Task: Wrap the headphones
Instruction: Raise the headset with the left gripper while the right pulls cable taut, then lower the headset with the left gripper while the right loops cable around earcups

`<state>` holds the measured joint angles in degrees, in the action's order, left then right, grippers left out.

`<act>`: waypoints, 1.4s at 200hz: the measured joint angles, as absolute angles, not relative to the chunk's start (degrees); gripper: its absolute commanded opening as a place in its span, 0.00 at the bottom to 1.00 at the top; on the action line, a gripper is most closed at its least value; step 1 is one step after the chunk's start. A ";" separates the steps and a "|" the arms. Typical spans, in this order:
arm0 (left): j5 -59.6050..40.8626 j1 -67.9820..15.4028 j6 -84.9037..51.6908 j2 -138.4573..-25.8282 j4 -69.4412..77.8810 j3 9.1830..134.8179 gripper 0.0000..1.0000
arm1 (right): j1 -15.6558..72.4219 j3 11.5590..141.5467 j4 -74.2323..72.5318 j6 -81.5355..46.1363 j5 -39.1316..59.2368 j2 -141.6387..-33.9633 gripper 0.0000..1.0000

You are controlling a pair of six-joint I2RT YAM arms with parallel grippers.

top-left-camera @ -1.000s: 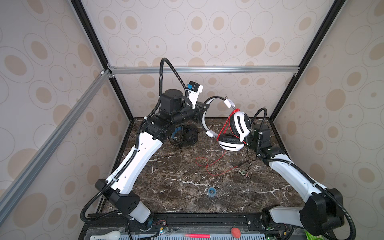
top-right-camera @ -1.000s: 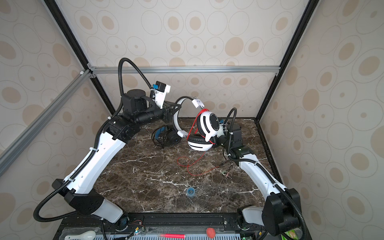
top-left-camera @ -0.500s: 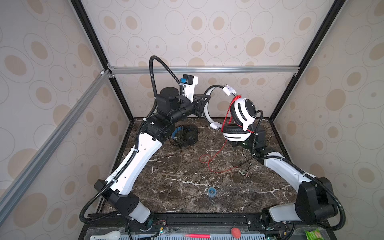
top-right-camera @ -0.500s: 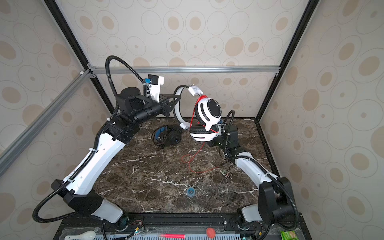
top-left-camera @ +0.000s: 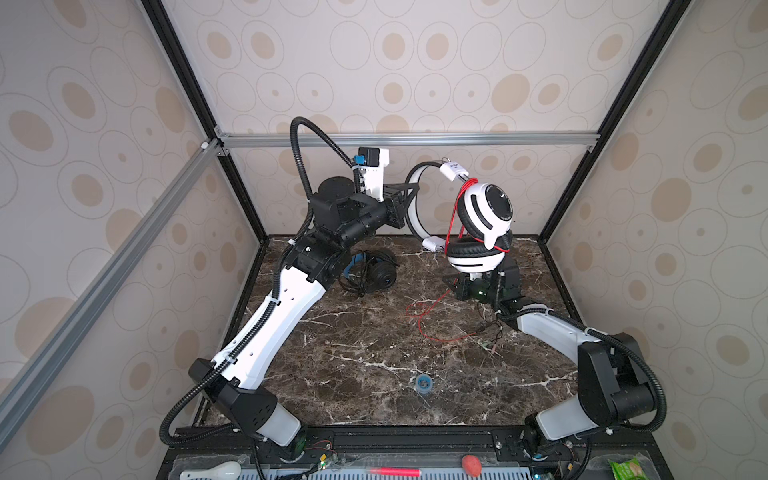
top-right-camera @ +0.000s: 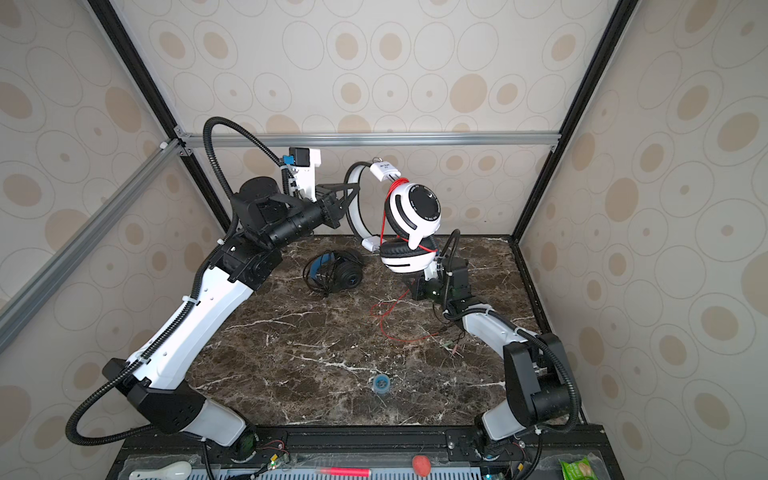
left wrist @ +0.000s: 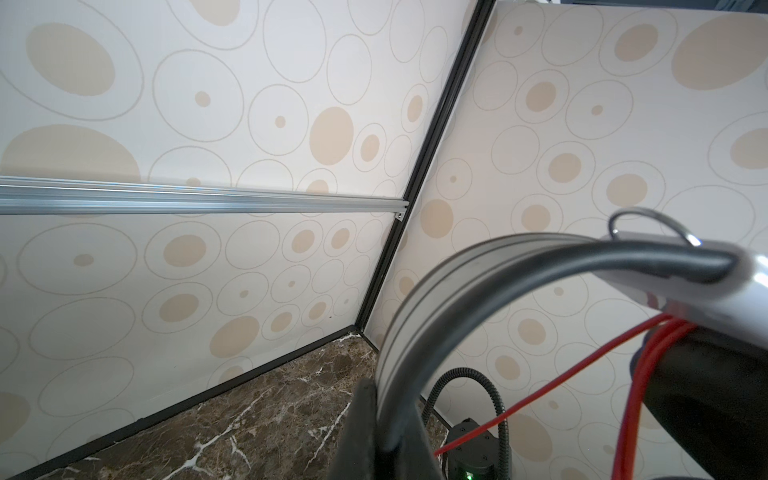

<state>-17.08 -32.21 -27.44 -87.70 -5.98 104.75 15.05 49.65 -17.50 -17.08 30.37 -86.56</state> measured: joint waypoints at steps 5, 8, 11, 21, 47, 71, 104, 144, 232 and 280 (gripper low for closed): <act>-16.38 -32.14 -27.79 -87.70 -5.82 104.68 0.00 | 15.09 49.45 -17.47 -17.06 30.17 -86.54 0.00; -15.94 -32.08 -28.14 -87.70 -5.69 104.60 0.00 | 15.14 49.39 -17.34 -16.97 30.06 -86.50 0.00; -15.42 -32.01 -28.38 -87.70 -5.41 104.51 0.00 | 15.20 49.32 -17.19 -16.88 29.95 -86.46 0.00; -13.89 -31.83 -29.30 -87.79 -4.78 104.36 0.00 | 15.46 49.23 -16.40 -16.27 29.54 -86.02 0.00; -9.37 -31.57 -31.99 -88.84 -2.90 104.25 0.00 | 17.85 49.17 -12.16 -13.76 26.48 -82.87 0.00; -4.67 -31.48 -34.94 -90.63 -0.62 104.29 0.00 | 20.23 48.27 -8.23 -11.42 23.29 -78.63 0.00; -0.43 -30.83 -37.34 -96.40 -0.16 107.81 0.00 | 22.26 46.37 -2.90 -8.84 19.29 -73.91 0.00; 3.68 -30.63 -37.54 -103.18 -2.33 111.18 0.00 | 25.39 45.32 4.34 -5.15 14.72 -69.76 0.00; 11.27 -29.43 -32.32 -110.28 -7.70 112.55 0.00 | 33.65 50.41 17.69 2.46 9.56 -65.32 0.00; 13.85 -29.19 -28.69 -113.49 -10.63 112.53 0.00 | 37.34 57.45 24.29 5.78 8.91 -65.17 0.00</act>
